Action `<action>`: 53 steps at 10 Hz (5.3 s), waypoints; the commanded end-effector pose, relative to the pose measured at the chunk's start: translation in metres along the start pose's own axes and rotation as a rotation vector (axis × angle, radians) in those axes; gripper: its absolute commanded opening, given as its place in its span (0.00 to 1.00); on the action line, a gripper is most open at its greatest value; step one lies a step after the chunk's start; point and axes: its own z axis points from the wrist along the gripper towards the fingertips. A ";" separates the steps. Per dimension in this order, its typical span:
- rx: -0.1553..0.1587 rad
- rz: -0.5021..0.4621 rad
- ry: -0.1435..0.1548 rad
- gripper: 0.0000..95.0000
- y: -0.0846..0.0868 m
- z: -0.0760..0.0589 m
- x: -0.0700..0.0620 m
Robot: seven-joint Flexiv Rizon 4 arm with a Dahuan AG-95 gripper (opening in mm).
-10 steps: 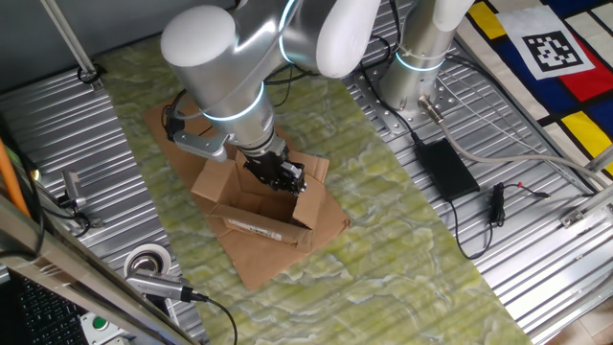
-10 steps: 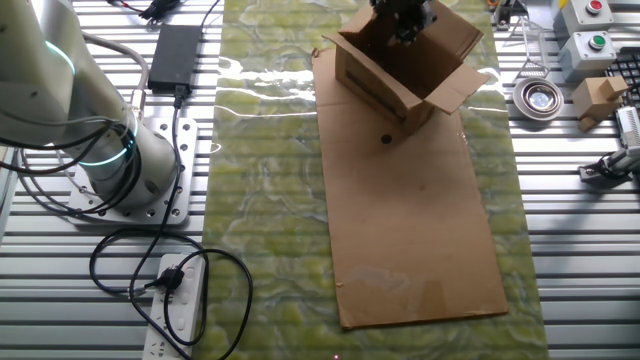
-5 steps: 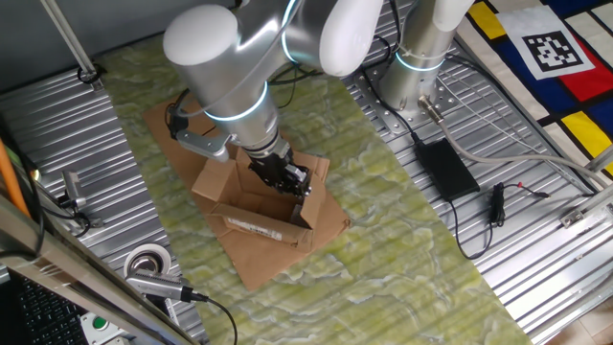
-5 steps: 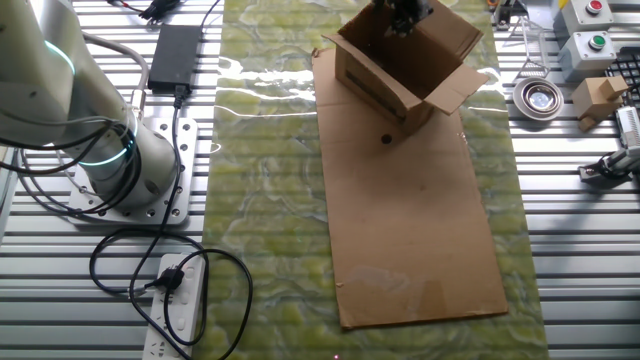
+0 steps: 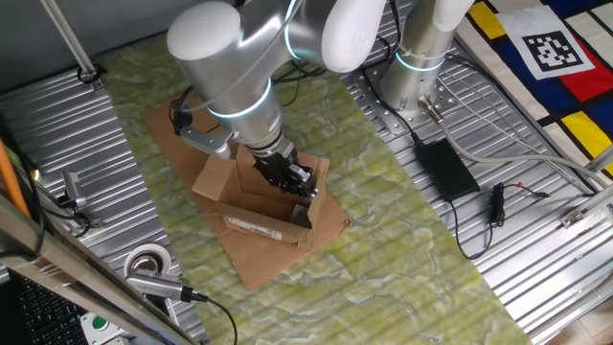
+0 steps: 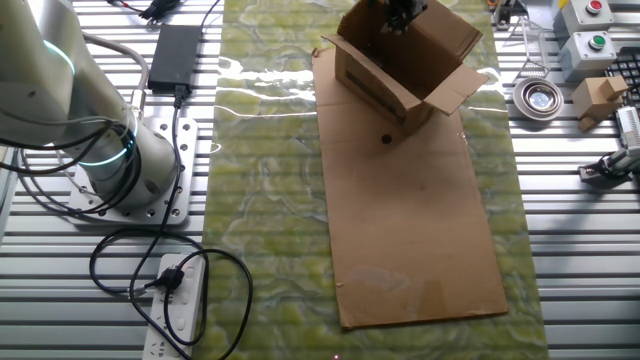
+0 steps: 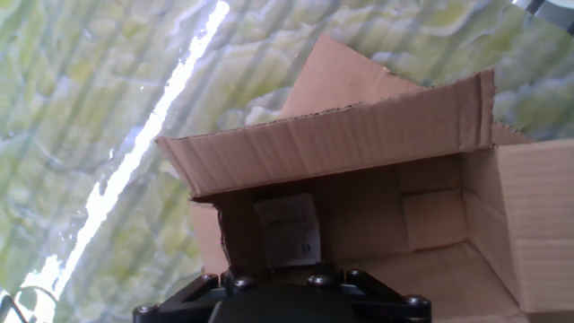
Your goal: Open a box
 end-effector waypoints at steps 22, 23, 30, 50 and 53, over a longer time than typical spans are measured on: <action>0.036 -0.187 0.039 0.60 0.006 0.005 0.000; 0.036 -0.183 0.039 0.60 0.006 0.005 0.000; 0.038 -0.167 0.041 0.60 0.026 0.020 0.011; 0.084 -0.209 0.015 0.60 0.025 0.063 0.009; 0.092 -0.195 0.014 0.20 0.024 0.066 0.008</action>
